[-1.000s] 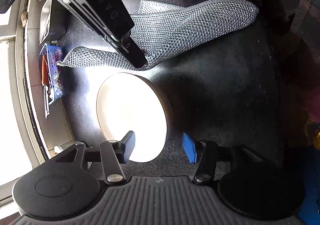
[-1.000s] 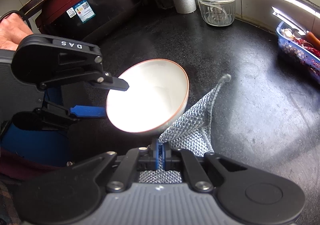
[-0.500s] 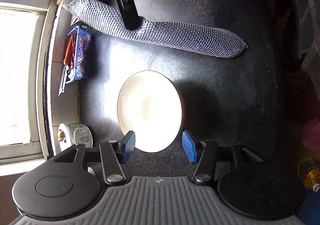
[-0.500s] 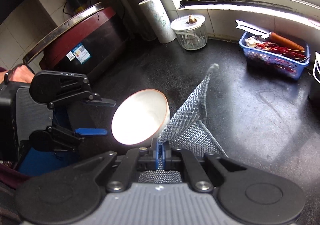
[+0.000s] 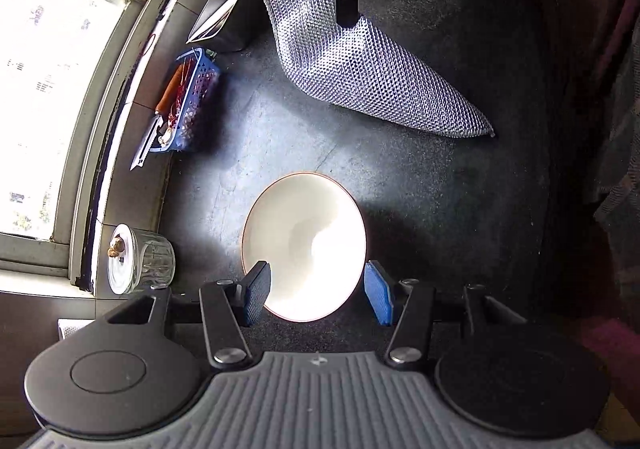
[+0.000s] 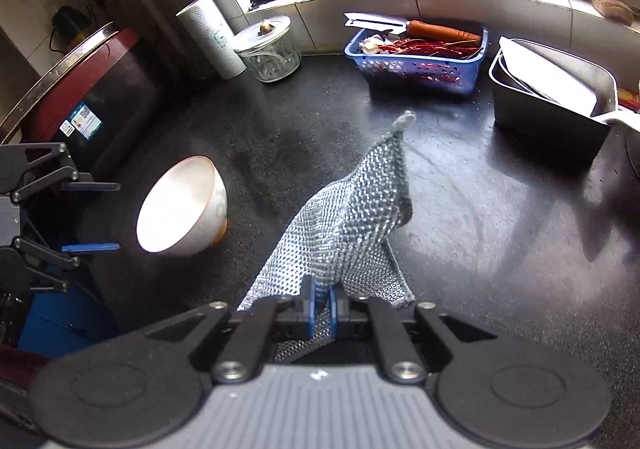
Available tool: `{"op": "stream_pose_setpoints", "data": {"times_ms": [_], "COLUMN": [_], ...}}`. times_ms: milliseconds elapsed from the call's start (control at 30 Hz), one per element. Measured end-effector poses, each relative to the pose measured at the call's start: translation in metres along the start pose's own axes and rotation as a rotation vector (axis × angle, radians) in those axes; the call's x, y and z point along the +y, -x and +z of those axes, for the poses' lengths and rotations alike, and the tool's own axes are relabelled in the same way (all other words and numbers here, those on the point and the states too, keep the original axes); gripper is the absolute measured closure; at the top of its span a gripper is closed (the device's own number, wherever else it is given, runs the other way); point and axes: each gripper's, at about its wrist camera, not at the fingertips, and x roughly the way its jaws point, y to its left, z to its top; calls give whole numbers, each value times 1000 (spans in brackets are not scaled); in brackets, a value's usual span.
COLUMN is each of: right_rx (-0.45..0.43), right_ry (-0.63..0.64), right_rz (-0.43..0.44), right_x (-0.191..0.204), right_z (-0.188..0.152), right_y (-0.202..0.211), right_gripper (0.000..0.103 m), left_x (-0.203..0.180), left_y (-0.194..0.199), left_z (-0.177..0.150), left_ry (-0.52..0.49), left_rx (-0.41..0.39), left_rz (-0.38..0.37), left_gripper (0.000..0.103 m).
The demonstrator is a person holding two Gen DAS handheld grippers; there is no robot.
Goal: Clean bowl
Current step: 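Lower the mesh cloth onto the countertop and open the right gripper, then lower the white bowl onto the countertop and open the left gripper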
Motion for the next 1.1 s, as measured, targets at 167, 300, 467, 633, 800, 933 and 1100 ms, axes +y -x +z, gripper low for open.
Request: {"op": "stream_pose_setpoints", "data": {"times_ms": [167,300,467,633,800,933,1100], "right_rx": [-1,37,86,113,135,160,213], "right_ry": [2,10,62,86,103,64,77], "right_rz": [-17,-53,-95,-169,-245,-294,-379], "right_x": [7,8,10,6,2,-11,-13], "right_z": [10,7,-8,-21,-35,-50,-63], "right_y": [-27,-47,-53,-46,-35,-18,-4], "right_gripper": [71,71,71,70,70,70,68], "left_x": [0,1,1,2,8,16,23], "left_y": [0,2,1,2,5,8,11], "left_z": [5,6,5,6,4,0,-5], "left_ry": [22,38,55,84,170,285,425], "left_rx": [-12,-22,-30,-48,-73,-102,-130], "left_rz": [2,5,3,-9,-25,-44,-49], "left_gripper": [53,53,53,53,53,53,53]}}
